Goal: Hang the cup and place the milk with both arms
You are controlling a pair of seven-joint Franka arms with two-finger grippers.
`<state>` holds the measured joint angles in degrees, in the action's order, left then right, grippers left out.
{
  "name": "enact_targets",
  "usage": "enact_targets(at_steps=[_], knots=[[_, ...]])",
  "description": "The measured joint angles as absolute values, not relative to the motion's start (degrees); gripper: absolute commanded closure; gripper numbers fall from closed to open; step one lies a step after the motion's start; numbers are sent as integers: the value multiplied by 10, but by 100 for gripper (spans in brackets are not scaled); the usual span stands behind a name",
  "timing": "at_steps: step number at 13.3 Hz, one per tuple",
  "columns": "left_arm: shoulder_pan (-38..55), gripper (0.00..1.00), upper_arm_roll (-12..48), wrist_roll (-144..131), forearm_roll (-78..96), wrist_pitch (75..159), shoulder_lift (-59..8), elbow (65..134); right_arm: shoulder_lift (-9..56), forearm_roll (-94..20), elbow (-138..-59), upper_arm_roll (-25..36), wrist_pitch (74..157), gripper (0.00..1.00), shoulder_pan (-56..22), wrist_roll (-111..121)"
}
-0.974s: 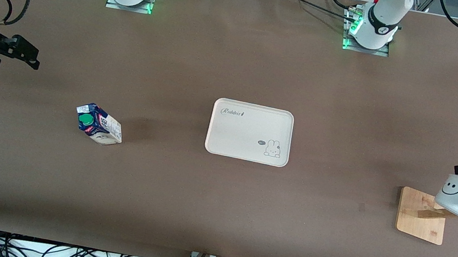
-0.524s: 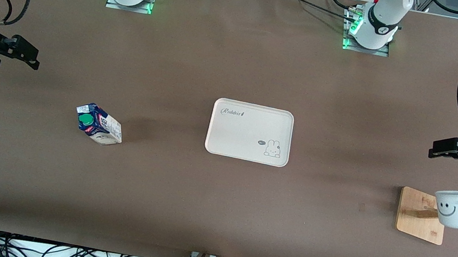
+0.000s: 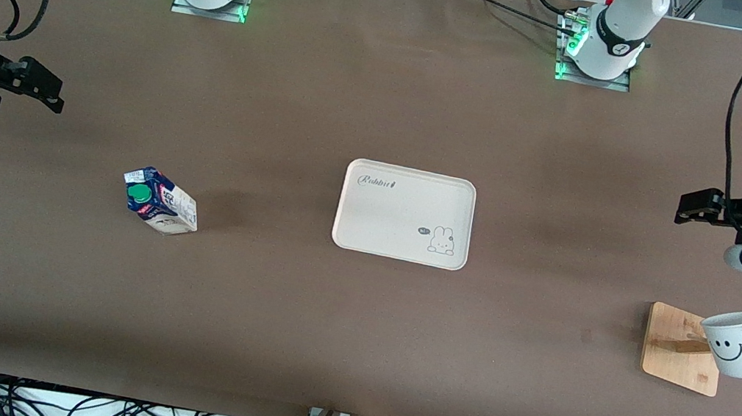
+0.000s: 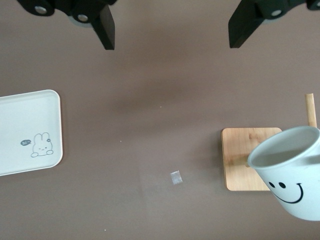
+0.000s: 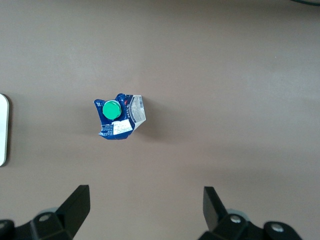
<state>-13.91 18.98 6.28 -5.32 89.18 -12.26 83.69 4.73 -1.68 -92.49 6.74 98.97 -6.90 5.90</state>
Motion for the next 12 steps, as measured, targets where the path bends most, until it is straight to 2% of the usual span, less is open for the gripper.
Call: enact_targets(at_steps=[2,5,7,12], knots=[[-72,0,107,85,-53,930,-61,917,47,-17,-925,67,990,0,-69,59],[-20,0,41,91,-53,949,12,995,47,-17,-925,67,990,0,-69,59],[-7,0,32,91,-53,948,32,1007,47,-17,-925,67,990,0,-69,59],[-12,0,24,69,-11,942,15,993,47,-17,-925,67,990,0,-69,59]])
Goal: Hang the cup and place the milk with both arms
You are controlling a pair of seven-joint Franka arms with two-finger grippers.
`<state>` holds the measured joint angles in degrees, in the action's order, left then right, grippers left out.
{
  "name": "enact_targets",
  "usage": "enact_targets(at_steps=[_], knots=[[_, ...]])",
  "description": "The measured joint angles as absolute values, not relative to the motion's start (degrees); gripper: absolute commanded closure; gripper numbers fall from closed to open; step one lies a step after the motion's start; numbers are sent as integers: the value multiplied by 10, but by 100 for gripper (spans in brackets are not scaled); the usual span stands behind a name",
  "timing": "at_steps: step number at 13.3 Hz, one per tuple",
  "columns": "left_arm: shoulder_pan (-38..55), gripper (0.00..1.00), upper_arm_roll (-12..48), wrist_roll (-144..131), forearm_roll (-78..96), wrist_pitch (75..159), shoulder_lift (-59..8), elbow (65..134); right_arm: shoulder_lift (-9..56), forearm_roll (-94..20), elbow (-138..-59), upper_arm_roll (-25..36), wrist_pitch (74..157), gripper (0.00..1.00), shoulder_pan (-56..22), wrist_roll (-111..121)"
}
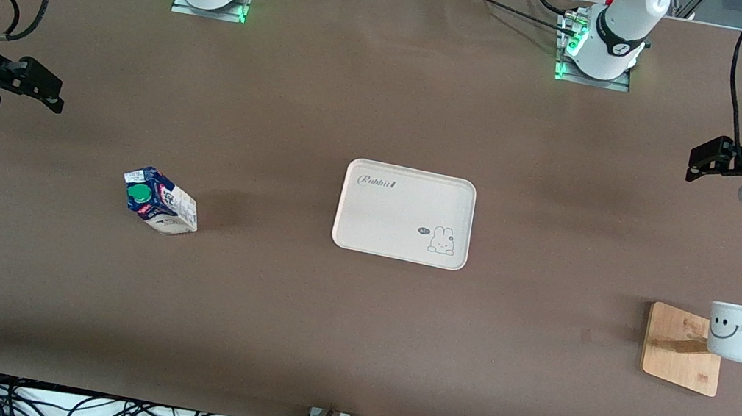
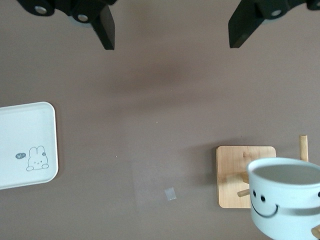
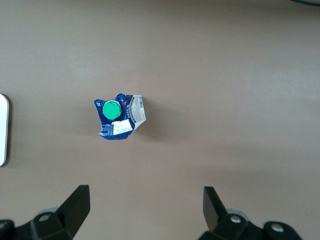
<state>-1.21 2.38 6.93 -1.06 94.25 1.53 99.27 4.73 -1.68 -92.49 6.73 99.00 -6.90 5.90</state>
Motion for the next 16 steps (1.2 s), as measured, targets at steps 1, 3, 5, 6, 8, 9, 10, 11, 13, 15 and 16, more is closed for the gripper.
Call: enact_targets(at_steps=[1,3,5,6,8,9,10,11,13,15,16], knots=[[-12,0,24,52,-10,939,11,988,47,-17,-925,67,990,0,-69,59],[-12,0,24,19,-10,932,7,982,47,-17,-925,67,990,0,-69,59],[-12,0,24,7,-11,932,5,979,47,-17,-925,67,990,0,-69,59],[-12,0,24,3,-11,932,5,977,47,-17,-925,67,990,0,-69,59],[-12,0,24,2,-11,932,4,975,47,-17,-925,67,990,0,-69,59],[-12,0,24,2,-11,933,4,975,47,-17,-925,67,990,0,-69,59],[-12,0,24,2,-11,934,4,975,47,-17,-925,67,990,0,-69,59],[-12,0,24,2,-11,936,4,975,47,-17,-925,67,990,0,-69,59],[-12,0,24,2,-11,942,4,975,47,-17,-925,67,990,0,-69,59],[-12,0,25,2,-11,944,4,975,47,-17,-925,67,990,0,-69,59],[-11,0,25,2,-11,945,4,975,47,-17,-925,67,990,0,-69,59]])
